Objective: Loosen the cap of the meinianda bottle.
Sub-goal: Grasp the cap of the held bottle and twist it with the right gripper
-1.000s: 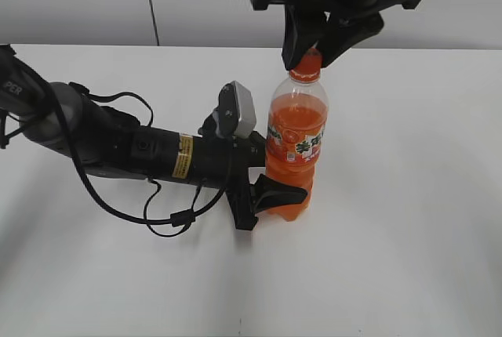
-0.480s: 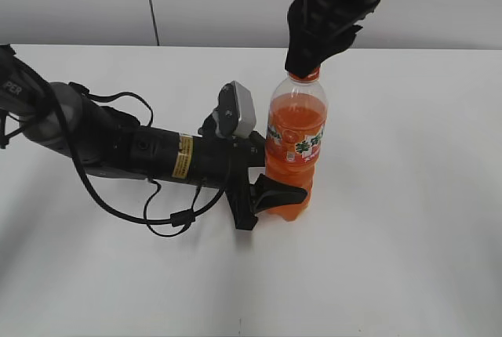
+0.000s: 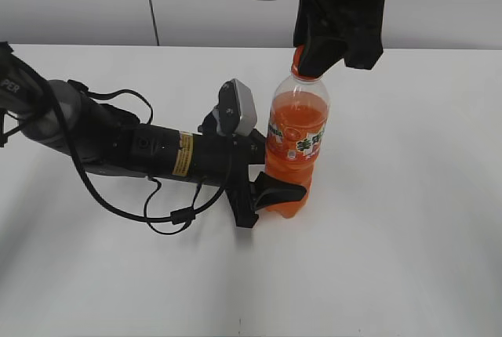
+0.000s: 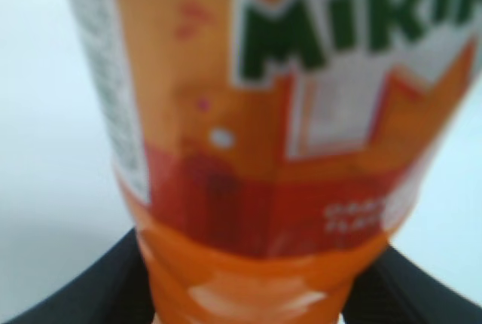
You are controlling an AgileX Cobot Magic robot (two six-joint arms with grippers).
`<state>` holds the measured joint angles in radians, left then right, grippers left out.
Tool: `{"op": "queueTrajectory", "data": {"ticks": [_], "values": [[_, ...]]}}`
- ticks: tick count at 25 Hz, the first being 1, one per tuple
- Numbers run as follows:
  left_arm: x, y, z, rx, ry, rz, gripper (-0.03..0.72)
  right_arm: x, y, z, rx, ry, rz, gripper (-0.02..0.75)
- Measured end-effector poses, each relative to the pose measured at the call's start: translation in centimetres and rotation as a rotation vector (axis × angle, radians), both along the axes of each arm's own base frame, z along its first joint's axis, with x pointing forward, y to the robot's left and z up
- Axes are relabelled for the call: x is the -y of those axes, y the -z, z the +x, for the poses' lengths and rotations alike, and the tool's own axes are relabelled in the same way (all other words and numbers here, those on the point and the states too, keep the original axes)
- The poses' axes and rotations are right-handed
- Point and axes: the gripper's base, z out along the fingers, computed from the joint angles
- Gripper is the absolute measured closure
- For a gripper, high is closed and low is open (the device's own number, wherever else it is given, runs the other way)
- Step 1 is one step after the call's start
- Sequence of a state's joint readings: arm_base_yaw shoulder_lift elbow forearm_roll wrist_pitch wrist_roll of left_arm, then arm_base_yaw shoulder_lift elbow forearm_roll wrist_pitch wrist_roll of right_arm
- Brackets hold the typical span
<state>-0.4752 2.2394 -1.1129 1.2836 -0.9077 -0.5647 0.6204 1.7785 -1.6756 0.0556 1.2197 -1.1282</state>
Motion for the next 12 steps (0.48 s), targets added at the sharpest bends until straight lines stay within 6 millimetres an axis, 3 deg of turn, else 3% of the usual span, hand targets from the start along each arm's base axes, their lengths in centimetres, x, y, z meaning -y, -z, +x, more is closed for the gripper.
{"op": "queueTrajectory", "data": {"ticks": [4, 12], "values": [[0.00, -0.01, 0.01, -0.001, -0.002, -0.001, 0.279, 0.03, 0.00, 0.05, 0.004, 0.008, -0.002, 0.438], [-0.01, 0.00, 0.01, -0.001, -0.001, 0.001, 0.279, -0.22, -0.46, 0.01, -0.022, 0.082, 0.050, 0.250]]}}
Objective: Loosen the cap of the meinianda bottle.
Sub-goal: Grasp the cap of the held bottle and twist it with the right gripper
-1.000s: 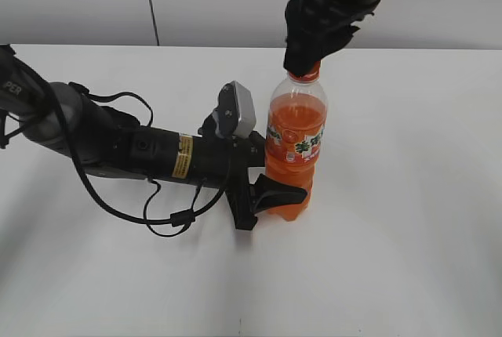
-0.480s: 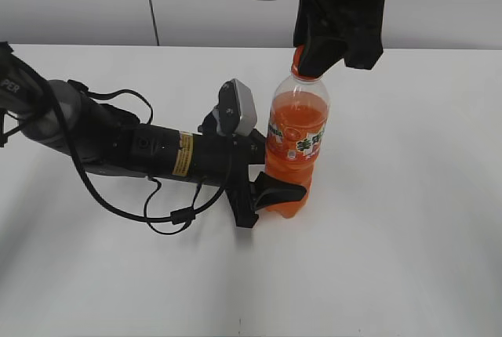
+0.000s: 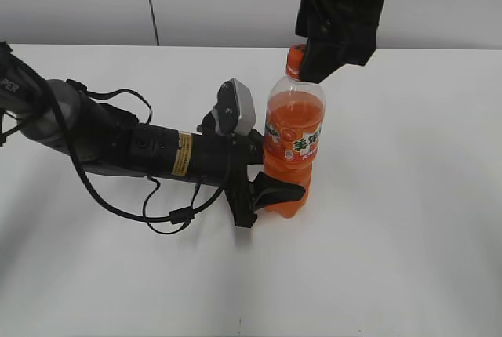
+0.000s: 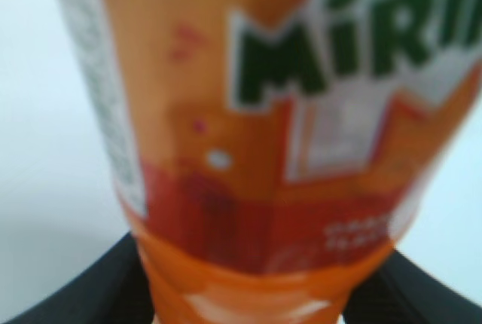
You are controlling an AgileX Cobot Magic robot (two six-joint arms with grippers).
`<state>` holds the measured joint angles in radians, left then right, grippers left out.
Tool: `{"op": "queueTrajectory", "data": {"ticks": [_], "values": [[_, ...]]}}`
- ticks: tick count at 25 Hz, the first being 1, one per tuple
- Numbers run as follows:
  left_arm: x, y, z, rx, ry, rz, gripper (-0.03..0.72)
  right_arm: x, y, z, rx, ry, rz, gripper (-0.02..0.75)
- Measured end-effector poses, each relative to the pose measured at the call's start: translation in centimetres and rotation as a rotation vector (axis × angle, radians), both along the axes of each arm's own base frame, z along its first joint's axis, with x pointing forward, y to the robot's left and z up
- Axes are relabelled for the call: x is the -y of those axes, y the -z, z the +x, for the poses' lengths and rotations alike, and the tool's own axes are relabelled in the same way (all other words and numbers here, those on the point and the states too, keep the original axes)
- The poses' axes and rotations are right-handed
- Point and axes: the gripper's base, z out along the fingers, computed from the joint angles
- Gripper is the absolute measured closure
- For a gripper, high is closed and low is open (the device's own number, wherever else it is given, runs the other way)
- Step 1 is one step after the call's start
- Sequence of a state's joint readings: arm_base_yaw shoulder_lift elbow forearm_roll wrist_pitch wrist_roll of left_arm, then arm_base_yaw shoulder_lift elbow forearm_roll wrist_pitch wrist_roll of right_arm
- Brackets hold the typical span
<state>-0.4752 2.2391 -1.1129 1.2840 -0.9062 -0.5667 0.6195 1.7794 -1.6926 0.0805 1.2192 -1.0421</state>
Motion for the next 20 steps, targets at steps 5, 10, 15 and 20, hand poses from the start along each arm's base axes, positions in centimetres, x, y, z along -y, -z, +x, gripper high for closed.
{"op": "queueTrajectory", "data": {"ticks": [5, 10, 15, 20], "values": [[0.0, 0.0, 0.0, 0.000, 0.000, 0.000, 0.279, -0.4, -2.4, -0.1, -0.020, 0.167, 0.133, 0.233], [0.0, 0.0, 0.0, 0.000, 0.000, 0.001, 0.279, 0.5, -5.8, -1.4, -0.094, 0.561, 0.322, 0.233], [0.0, 0.0, 0.0, 0.001, -0.001, 0.004, 0.279, 1.1, -7.1, -2.1, -0.244, 1.007, 0.485, 0.233], [0.0, 0.0, 0.0, 0.002, -0.002, 0.004, 0.279, 1.2, -4.6, -2.2, -0.323, 1.142, 0.439, 0.233]]}}
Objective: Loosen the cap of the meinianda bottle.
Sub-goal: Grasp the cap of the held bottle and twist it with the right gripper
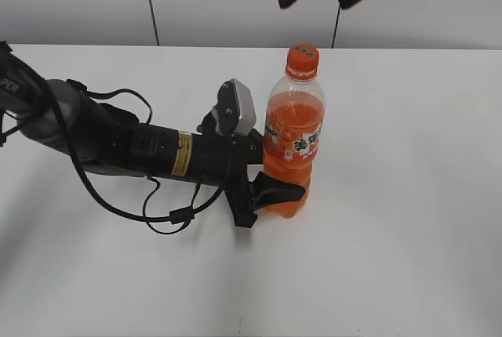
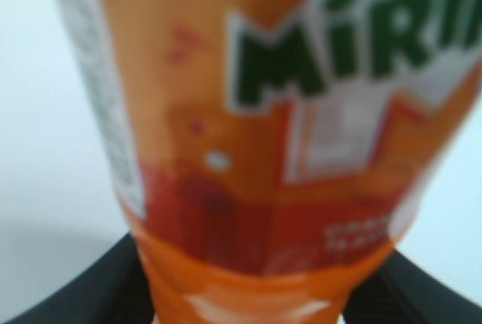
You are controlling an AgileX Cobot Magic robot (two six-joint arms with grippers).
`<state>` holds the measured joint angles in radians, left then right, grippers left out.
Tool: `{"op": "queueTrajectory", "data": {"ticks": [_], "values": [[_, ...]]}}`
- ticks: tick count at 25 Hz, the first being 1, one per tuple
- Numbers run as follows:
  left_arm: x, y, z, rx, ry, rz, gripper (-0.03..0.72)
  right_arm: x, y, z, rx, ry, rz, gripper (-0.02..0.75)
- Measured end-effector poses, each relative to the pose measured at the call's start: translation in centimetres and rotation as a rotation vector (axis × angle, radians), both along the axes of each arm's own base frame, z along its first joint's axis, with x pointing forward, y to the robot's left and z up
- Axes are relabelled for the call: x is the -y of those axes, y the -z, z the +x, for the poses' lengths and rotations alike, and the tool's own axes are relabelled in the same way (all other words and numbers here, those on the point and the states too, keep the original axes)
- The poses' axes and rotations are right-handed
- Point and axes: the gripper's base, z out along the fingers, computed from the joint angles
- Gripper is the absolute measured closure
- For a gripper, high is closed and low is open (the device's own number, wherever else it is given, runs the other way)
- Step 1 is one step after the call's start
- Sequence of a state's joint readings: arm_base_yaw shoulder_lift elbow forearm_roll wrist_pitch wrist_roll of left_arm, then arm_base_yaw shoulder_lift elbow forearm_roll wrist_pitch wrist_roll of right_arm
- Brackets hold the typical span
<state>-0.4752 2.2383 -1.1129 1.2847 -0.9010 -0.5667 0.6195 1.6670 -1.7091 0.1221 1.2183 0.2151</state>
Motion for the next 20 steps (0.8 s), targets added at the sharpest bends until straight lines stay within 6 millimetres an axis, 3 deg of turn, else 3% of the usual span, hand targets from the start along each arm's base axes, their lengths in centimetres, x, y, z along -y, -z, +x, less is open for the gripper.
{"op": "queueTrajectory", "data": {"ticks": [4, 20], "values": [[0.0, 0.0, 0.0, 0.000, 0.000, 0.000, 0.279, 0.2, 2.1, -0.2, -0.068, 0.018, -0.037, 0.233], [0.0, 0.0, 0.0, 0.000, 0.001, 0.001, 0.279, -0.5, 4.1, 1.2, -0.054, 0.027, -0.071, 0.233]]}}
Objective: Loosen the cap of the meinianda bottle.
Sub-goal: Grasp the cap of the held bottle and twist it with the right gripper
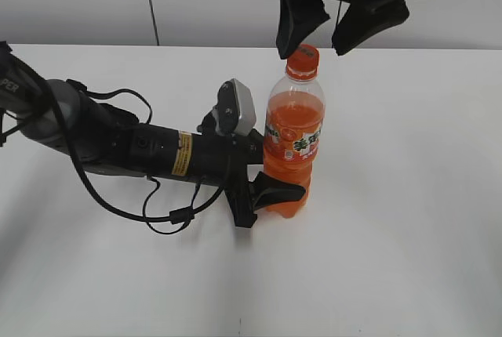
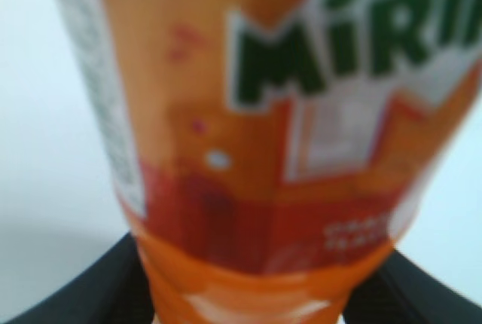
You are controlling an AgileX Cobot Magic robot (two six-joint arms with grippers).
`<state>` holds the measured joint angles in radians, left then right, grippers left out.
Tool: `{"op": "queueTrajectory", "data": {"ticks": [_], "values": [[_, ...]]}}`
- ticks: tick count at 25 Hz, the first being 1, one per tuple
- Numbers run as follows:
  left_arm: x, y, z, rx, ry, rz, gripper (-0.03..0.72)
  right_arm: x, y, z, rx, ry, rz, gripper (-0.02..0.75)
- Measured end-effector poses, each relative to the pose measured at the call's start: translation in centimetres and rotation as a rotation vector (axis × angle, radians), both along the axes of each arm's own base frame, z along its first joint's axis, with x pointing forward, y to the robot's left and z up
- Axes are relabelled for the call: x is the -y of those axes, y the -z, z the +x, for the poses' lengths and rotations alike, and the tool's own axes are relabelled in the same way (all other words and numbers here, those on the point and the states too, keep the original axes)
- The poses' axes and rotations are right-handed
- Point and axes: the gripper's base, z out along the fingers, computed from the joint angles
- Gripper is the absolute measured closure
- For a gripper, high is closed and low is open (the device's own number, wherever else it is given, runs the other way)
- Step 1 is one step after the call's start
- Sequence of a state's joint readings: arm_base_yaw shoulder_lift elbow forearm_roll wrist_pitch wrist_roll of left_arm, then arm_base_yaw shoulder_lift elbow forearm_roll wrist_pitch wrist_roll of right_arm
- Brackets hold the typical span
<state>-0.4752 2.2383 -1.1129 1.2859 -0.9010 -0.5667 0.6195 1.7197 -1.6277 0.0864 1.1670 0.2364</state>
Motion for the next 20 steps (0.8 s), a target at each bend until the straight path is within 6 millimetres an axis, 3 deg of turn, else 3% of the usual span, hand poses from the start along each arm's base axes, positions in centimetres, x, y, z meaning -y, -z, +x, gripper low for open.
{"op": "queueTrajectory", "data": {"ticks": [8, 20], "values": [[0.00, 0.00, 0.00, 0.000, 0.000, 0.000, 0.279, -0.07, -0.11, 0.20, 0.033, -0.028, -0.001, 0.305], [0.00, -0.04, 0.00, 0.001, 0.000, 0.000, 0.279, -0.07, -0.12, 0.24, 0.046, -0.051, -0.007, 0.311]]}}
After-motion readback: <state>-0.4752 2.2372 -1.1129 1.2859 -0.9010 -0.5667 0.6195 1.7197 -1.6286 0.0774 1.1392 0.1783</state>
